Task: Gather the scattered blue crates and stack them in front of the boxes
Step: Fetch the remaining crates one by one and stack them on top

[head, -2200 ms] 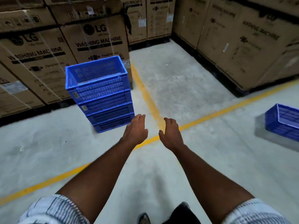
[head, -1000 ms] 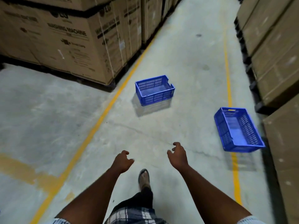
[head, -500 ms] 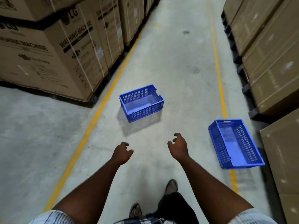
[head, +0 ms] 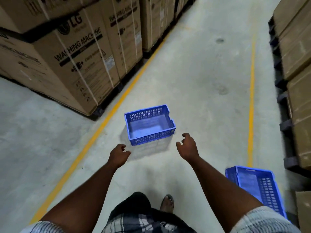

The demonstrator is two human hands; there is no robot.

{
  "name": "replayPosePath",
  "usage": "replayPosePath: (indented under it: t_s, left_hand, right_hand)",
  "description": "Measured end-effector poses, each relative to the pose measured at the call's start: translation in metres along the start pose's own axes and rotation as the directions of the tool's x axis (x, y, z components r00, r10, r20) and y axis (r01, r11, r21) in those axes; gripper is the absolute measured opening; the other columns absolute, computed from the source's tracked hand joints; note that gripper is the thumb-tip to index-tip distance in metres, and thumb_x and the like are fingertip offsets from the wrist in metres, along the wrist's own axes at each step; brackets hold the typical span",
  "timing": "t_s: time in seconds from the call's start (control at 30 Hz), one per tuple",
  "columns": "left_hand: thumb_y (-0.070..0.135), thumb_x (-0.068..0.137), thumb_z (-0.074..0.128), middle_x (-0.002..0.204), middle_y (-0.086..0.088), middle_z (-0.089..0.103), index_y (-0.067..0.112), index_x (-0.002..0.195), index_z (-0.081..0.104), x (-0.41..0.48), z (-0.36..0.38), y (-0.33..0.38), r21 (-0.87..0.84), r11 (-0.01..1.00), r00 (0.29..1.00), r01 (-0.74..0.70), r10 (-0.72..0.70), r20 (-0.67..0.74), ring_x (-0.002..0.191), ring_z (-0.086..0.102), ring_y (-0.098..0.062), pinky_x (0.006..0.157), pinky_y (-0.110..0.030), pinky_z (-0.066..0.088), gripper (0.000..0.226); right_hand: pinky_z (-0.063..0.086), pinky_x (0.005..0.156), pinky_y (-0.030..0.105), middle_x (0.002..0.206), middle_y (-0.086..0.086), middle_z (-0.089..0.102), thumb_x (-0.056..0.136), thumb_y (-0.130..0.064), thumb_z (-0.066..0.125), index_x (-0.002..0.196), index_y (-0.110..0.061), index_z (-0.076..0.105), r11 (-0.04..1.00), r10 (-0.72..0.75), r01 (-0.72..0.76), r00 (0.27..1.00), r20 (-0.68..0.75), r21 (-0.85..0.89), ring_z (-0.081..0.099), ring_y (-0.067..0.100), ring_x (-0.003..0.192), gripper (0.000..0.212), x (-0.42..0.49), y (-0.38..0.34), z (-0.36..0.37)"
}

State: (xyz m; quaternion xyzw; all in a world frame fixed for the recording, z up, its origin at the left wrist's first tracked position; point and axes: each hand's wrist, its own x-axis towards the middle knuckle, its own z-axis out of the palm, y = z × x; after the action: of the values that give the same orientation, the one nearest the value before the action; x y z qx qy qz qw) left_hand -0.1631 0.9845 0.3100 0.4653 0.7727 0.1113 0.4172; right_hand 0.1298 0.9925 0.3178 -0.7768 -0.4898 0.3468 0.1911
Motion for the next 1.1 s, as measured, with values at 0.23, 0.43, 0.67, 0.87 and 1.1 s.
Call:
replayPosePath:
  t_s: [0.23,0.43,0.67,0.87,1.1]
  left_hand:
    - [0.028,0.09,0.065,0.132,-0.009,0.058,0.013,0.133,0.052,0.092,-0.005,0.065,-0.102,0.991,0.995,0.082,-0.087,-0.042,0.121,0.055,-0.027,0.099,-0.035,0.044,0.047]
    - [0.028,0.091,0.063,0.131,-0.01,0.058,0.012,0.135,0.051,0.205,-0.011,0.103,-0.119,0.98,0.987,0.157,-0.16,-0.019,0.119,0.055,-0.028,0.1,-0.037,0.044,0.048]
    - [0.026,0.092,0.064,0.135,-0.01,0.057,0.01,0.135,0.05,0.32,0.001,0.13,-0.019,0.981,0.98,0.195,-0.194,0.032,0.124,0.053,-0.028,0.099,-0.035,0.041,0.048]
    - [0.027,0.092,0.064,0.133,-0.009,0.059,0.012,0.134,0.052,0.429,0.051,0.104,-0.011,0.957,0.957,0.289,-0.289,0.041,0.122,0.055,-0.028,0.098,-0.036,0.041,0.046]
    - [0.027,0.091,0.065,0.134,-0.008,0.059,0.013,0.134,0.052,0.563,0.148,0.011,0.012,0.927,0.927,0.375,-0.375,-0.009,0.122,0.055,-0.029,0.1,-0.038,0.041,0.047]
  right_hand:
    - [0.035,0.077,0.026,0.117,0.015,0.059,0.088,-0.02,0.06,0.128,-0.005,0.048,0.999,-0.011,0.014,0.996,0.088,-0.03,0.056,0.03,0.109,0.044,0.135,-0.034,-0.014]
    - [0.04,0.08,0.032,0.117,0.019,0.059,0.088,-0.024,0.06,0.128,-0.001,0.046,0.99,0.086,-0.067,0.984,0.157,-0.123,0.055,0.035,0.112,0.048,0.256,-0.056,0.001]
    - [0.037,0.081,0.027,0.122,0.018,0.06,0.09,-0.03,0.059,0.132,-0.003,0.045,0.958,0.278,-0.255,0.936,0.215,-0.128,0.054,0.033,0.116,0.052,0.383,-0.058,0.034]
    - [0.05,0.085,0.035,0.105,0.016,0.068,0.084,-0.04,0.063,0.124,-0.012,0.05,0.93,0.366,-0.348,0.9,0.237,-0.117,0.063,0.03,0.099,0.05,0.495,-0.007,0.092]
    - [0.053,0.09,0.049,0.093,0.008,0.069,0.075,-0.046,0.066,0.11,-0.024,0.049,0.899,0.434,-0.429,0.85,0.3,-0.084,0.067,0.029,0.094,0.044,0.628,0.1,0.209]
